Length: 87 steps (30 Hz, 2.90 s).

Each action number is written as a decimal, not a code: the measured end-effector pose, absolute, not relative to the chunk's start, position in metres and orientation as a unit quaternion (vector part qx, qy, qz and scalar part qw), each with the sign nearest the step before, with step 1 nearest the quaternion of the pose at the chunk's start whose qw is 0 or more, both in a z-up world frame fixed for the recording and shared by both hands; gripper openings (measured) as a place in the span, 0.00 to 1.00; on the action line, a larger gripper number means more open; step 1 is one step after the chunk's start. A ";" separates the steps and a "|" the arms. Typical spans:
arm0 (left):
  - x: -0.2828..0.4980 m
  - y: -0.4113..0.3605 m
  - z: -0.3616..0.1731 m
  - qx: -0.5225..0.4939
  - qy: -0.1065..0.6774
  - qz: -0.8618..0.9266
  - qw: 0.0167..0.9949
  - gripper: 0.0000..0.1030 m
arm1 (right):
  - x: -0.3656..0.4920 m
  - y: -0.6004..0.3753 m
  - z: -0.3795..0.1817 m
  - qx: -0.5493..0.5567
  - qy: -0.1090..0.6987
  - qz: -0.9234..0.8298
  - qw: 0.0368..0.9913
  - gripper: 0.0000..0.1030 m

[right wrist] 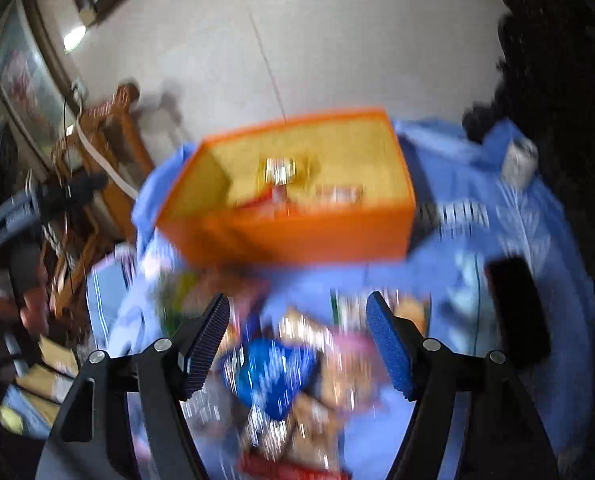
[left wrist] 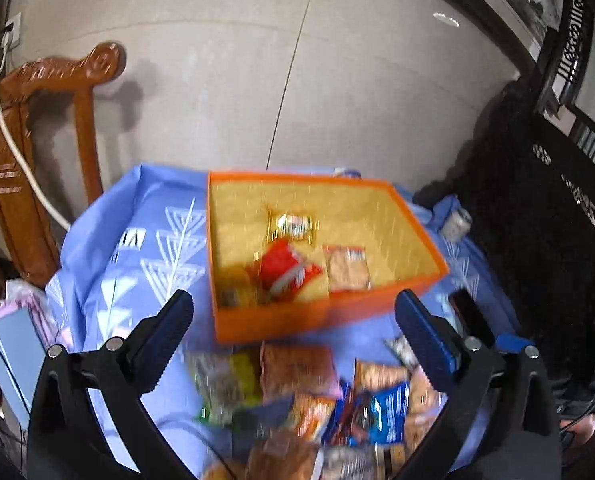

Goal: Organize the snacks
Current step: 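Move both packs over the orange box and release them inside, then grasp the brown peanut bag with the right gripper while the left grasps a green-yellow packet, then carry both packets over the orange box and open both grippers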

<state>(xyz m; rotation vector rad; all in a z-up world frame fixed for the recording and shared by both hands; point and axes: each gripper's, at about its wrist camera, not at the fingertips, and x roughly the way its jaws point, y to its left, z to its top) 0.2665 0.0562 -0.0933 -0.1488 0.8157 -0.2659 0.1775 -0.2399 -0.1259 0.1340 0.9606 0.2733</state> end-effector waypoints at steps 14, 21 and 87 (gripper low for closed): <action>0.187 0.091 -0.120 -0.074 0.431 -0.088 0.895 0.96 | 0.134 -0.226 -0.235 0.065 0.559 0.108 0.820 0.60; 0.180 0.106 -0.120 -0.078 0.435 -0.068 0.895 0.96 | 0.145 -0.224 -0.266 0.066 0.575 0.092 0.810 0.50; 0.268 0.050 -0.216 -0.039 0.455 -0.155 0.876 0.15 | 0.148 -0.195 -0.147 0.019 0.478 0.074 0.875 0.42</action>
